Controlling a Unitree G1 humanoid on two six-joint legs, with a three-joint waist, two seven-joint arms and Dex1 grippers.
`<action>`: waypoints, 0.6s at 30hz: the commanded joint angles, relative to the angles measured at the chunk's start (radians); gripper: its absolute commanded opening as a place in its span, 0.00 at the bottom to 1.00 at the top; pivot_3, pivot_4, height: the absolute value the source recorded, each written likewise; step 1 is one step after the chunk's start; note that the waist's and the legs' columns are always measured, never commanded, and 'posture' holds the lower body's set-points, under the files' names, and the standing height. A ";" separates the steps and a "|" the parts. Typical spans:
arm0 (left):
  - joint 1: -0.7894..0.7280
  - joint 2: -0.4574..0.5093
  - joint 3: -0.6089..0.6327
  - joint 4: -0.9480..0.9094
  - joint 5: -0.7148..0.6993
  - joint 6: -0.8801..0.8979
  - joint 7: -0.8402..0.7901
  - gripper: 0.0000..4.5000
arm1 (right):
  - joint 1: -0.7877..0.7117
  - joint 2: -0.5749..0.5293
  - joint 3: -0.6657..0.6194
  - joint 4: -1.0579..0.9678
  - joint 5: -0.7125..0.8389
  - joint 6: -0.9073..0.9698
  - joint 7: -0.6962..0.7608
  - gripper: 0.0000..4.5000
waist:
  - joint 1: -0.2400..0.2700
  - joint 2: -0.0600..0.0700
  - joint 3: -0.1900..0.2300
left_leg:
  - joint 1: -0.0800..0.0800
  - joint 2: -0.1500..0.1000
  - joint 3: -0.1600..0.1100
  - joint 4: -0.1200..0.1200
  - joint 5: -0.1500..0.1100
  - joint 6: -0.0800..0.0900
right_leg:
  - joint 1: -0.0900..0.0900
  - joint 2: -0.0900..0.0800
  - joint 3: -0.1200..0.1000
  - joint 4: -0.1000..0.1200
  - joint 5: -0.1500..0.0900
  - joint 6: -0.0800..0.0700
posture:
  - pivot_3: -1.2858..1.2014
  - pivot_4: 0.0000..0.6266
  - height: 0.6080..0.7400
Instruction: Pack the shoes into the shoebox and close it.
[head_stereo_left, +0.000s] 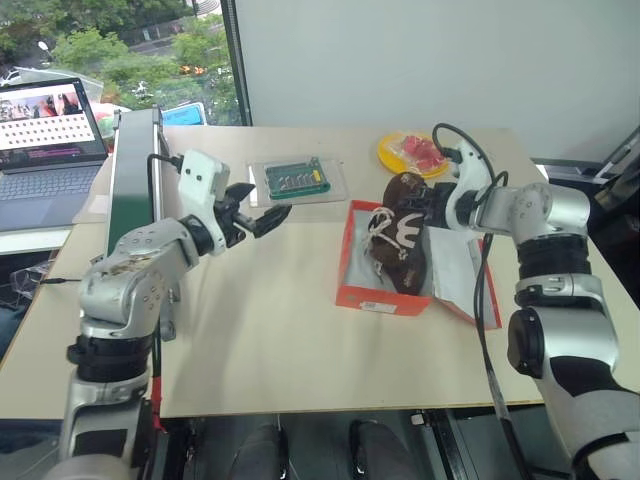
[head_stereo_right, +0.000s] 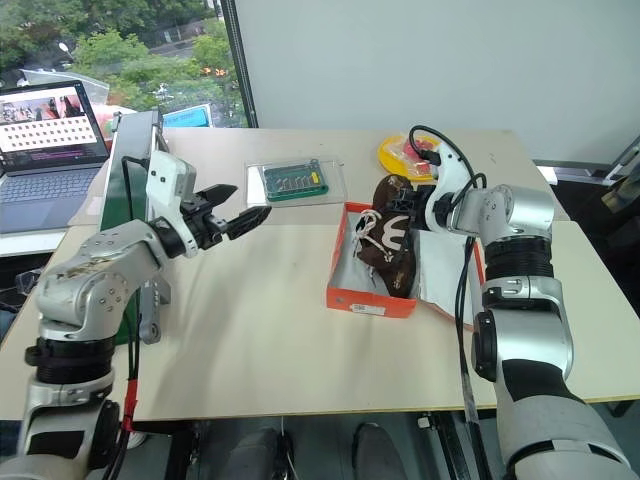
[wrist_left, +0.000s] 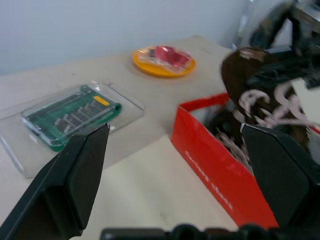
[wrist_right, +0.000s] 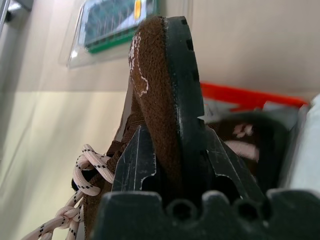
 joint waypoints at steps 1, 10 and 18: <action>-0.006 0.019 0.018 -0.024 0.005 -0.013 -0.018 1.00 | -0.019 0.004 -0.008 -0.007 -0.003 0.021 0.031 0.10 | 0.002 0.000 0.000 | 0.000 0.000 0.000 0.000 0.000 0.000 | 0.000 0.000 0.000 0.000 0.000 0.000 | 0.52 0.24 1.00; -0.004 0.020 -0.011 -0.043 0.037 -0.018 -0.019 1.00 | 0.069 0.050 0.074 0.036 -0.084 -0.037 0.089 0.10 | 0.005 0.000 0.000 | 0.000 0.000 0.000 0.000 0.000 0.000 | 0.000 0.000 0.000 0.000 0.000 0.000 | 0.52 0.24 1.00; 0.012 0.027 -0.001 -0.056 0.049 -0.014 -0.025 1.00 | 0.103 0.073 0.150 0.095 -0.164 -0.108 0.160 0.10 | 0.002 0.000 0.000 | 0.001 0.000 0.000 0.000 0.000 0.000 | 0.001 0.000 0.000 0.000 0.000 0.000 | 0.52 0.24 1.00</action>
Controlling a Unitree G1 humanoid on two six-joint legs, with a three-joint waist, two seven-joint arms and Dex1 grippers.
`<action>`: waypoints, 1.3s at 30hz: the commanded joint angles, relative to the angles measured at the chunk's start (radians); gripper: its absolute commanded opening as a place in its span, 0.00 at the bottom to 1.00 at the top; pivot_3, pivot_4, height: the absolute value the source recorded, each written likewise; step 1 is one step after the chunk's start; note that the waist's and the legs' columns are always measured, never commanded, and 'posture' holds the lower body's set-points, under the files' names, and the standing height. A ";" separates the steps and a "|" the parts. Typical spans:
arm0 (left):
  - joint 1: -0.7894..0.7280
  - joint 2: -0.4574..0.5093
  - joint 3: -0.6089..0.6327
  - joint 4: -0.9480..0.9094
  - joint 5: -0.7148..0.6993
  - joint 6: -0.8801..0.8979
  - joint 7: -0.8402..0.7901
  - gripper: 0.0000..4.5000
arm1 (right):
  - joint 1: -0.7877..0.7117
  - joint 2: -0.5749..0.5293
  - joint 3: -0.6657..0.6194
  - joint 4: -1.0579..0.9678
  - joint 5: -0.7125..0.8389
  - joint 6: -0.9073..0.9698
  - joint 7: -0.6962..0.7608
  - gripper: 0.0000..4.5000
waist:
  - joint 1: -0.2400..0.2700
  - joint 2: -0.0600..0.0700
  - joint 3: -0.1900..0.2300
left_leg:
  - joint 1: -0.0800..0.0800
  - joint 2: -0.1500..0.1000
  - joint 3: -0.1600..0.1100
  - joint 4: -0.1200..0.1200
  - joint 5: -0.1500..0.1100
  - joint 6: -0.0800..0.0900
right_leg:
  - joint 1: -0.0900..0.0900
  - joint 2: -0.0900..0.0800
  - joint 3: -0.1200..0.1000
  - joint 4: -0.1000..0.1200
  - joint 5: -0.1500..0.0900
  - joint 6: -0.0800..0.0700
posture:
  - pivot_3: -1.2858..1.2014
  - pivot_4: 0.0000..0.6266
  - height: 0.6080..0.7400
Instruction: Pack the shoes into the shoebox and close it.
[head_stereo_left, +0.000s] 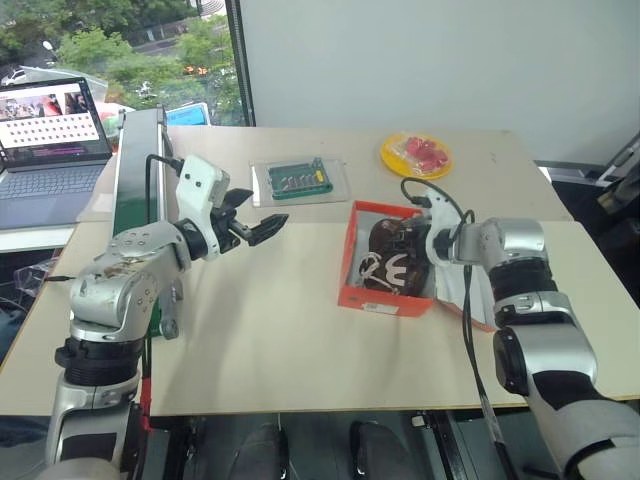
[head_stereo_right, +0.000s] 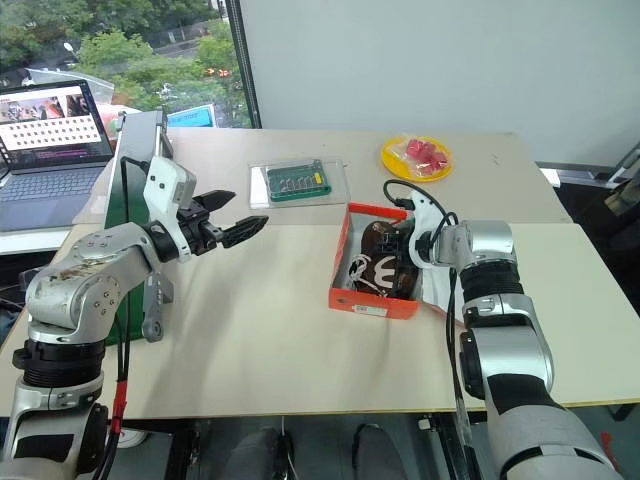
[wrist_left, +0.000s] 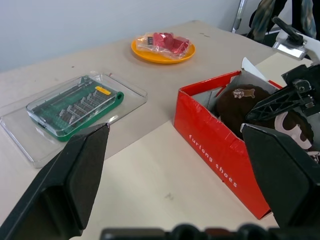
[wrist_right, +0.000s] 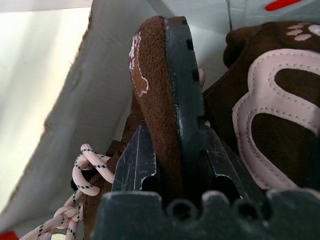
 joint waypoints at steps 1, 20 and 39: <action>0.012 0.019 0.011 -0.055 0.003 -0.011 -0.012 1.00 | 0.014 0.019 0.044 0.033 -0.049 -0.037 0.033 0.21 | -0.001 0.000 0.000 | 0.000 0.000 0.000 0.000 0.000 0.000 | 0.000 0.000 0.000 0.000 0.000 0.000 | 0.52 0.24 1.00; 0.022 0.058 -0.045 -0.070 -0.017 -0.011 -0.146 1.00 | -0.012 -0.017 0.079 -0.268 -0.102 0.041 0.109 0.99 | 0.003 -0.002 -0.001 | 0.006 0.000 0.000 -0.001 -0.002 0.004 | 0.006 -0.001 0.000 0.000 0.000 0.000 | 0.52 0.24 1.00; -0.145 0.040 -0.211 0.163 0.057 -0.145 -0.434 1.00 | 0.221 -0.222 -0.325 -1.075 0.312 0.478 0.141 0.54 | 0.019 -0.002 -0.001 | 0.005 0.000 0.000 0.001 -0.006 0.010 | 0.006 0.000 0.000 -0.002 0.000 0.000 | 0.52 0.24 1.00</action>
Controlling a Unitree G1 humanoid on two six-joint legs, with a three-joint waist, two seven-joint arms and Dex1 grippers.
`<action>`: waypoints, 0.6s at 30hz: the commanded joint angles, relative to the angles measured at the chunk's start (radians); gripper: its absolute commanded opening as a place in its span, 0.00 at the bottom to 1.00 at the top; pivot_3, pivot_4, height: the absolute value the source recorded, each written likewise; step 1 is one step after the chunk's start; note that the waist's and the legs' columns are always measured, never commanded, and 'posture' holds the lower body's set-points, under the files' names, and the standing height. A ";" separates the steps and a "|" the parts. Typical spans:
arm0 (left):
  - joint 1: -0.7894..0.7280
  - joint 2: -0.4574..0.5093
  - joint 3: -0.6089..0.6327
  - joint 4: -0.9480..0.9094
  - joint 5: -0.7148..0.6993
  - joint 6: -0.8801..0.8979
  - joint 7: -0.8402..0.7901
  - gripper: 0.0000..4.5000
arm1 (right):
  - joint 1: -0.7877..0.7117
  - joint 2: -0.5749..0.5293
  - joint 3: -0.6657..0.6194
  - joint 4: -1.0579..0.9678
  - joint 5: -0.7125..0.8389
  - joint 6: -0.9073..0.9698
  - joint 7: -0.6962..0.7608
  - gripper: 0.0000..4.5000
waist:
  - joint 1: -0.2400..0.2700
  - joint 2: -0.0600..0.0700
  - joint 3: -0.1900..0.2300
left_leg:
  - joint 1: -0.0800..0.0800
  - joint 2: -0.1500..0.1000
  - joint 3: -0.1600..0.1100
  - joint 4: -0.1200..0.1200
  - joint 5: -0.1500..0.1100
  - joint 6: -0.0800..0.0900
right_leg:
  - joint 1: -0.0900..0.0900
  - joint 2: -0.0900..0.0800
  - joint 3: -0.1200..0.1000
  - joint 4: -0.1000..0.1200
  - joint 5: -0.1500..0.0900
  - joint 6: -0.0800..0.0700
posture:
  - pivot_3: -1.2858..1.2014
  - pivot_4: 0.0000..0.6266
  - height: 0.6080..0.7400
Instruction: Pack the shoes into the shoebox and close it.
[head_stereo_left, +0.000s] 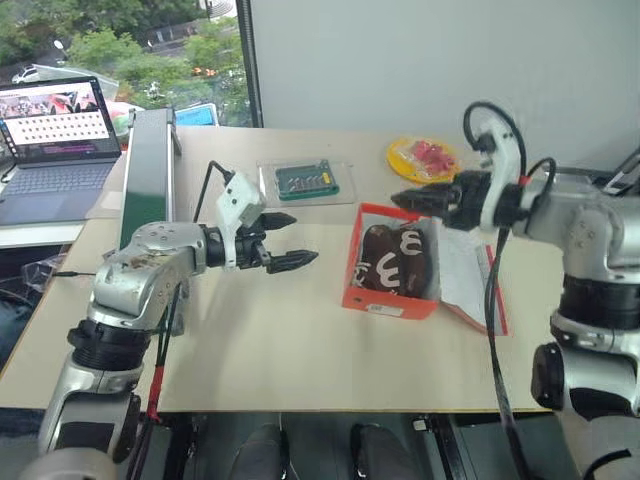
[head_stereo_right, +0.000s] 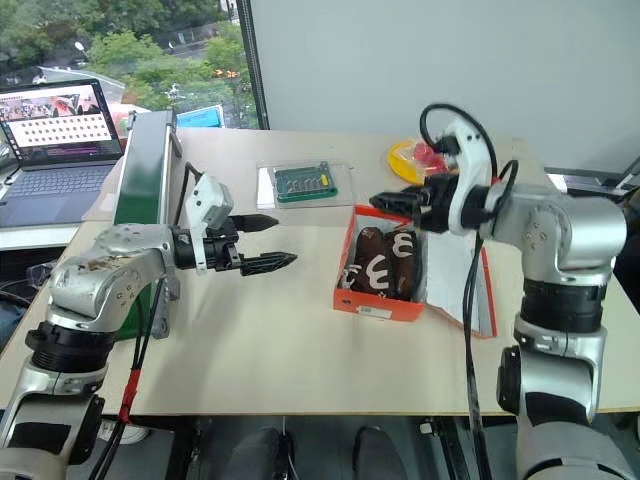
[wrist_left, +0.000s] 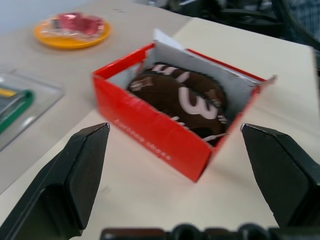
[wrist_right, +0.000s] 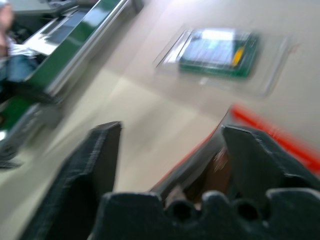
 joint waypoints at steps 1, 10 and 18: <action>-0.065 -0.008 -0.037 0.063 0.034 -0.076 -0.088 1.00 | 0.084 -0.080 -0.142 -0.254 0.114 0.149 0.001 0.45 | 0.000 0.000 0.000 | 0.000 0.000 -0.001 0.000 0.000 0.000 | 0.000 0.000 0.000 0.000 0.000 0.000 | 0.52 0.24 1.00; -0.232 -0.067 -0.106 0.334 0.159 -0.251 -0.218 1.00 | 0.495 -0.022 -0.361 -0.585 0.351 0.229 -0.165 0.01 | 0.008 0.000 0.000 | 0.003 0.000 -0.003 0.002 -0.001 0.002 | 0.006 0.000 -0.001 -0.002 -0.001 0.001 | 0.52 0.24 1.00; -0.303 -0.103 -0.117 0.432 0.221 -0.311 -0.274 1.00 | 0.825 0.160 -0.168 -0.538 0.136 0.047 -0.368 0.01 | -0.001 0.000 0.000 | 0.003 -0.001 -0.003 0.004 -0.002 0.003 | 0.006 0.000 0.001 -0.001 -0.002 0.003 | 0.52 0.24 1.00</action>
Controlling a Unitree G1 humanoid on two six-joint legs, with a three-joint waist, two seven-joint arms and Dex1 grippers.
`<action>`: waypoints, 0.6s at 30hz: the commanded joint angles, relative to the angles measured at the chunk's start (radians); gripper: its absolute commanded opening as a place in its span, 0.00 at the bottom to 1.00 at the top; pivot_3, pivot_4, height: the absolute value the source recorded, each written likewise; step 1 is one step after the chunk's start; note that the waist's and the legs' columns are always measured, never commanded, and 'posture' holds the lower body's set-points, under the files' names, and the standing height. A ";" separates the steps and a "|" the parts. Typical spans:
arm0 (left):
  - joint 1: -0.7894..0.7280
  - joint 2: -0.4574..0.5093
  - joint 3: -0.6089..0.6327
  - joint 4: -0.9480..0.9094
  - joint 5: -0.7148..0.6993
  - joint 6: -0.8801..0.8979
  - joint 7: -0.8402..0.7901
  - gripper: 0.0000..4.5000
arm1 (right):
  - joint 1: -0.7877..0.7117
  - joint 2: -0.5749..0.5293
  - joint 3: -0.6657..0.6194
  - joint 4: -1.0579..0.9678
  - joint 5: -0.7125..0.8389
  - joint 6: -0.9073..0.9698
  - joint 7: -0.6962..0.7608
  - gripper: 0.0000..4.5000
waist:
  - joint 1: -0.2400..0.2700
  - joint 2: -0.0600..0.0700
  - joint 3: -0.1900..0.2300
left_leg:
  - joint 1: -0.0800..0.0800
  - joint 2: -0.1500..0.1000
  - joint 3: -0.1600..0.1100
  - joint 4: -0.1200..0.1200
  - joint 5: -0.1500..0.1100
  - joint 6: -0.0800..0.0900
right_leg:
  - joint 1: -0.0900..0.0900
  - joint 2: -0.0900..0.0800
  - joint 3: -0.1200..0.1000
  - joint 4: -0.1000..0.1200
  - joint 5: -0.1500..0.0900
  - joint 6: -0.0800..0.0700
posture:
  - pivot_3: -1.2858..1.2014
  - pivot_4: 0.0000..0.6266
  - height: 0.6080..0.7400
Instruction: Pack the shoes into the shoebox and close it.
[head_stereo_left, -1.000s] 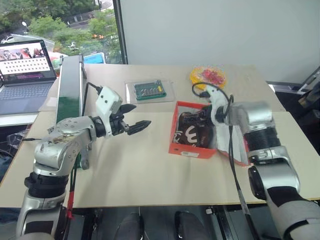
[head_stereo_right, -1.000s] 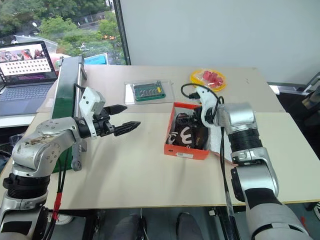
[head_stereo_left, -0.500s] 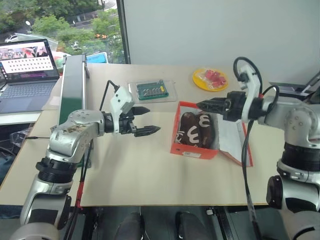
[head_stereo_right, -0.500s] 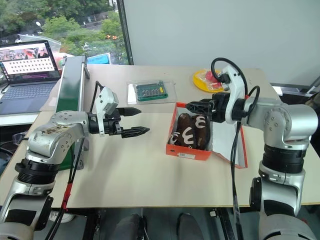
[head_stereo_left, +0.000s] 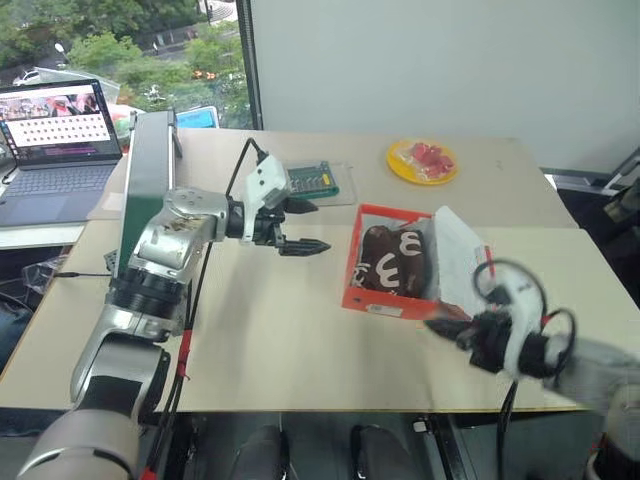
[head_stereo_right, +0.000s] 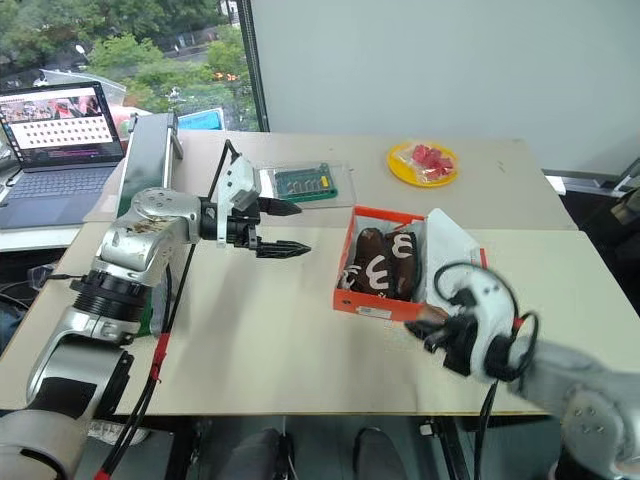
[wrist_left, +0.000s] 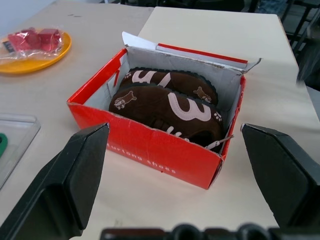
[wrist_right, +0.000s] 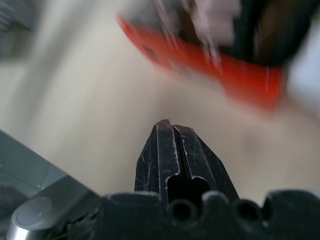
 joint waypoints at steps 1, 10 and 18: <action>-0.042 -0.007 0.004 -0.002 0.029 -0.036 -0.013 1.00 | 0.044 0.001 0.062 0.056 -0.100 -0.151 -0.054 0.01 | -0.003 0.000 0.000 | 0.000 -0.001 0.000 0.000 0.000 0.000 | 0.000 0.000 0.001 0.000 0.000 0.001 | 0.52 0.24 1.00; -0.004 0.011 0.055 -0.059 0.063 -0.002 0.079 1.00 | 0.048 0.056 0.090 0.460 -0.336 -0.614 -0.111 0.01 | -0.006 0.000 0.000 | 0.000 -0.001 0.000 0.001 0.000 0.001 | 0.000 0.000 0.000 0.000 -0.001 0.001 | 0.52 0.24 1.00; 0.020 0.033 0.078 -0.117 0.057 0.040 0.093 1.00 | -0.056 0.194 -0.133 0.763 -0.178 -0.947 -0.064 0.01 | -0.010 0.000 0.000 | 0.004 0.000 0.000 0.001 -0.001 0.001 | 0.003 0.000 0.001 0.000 -0.001 0.001 | 0.52 0.24 1.00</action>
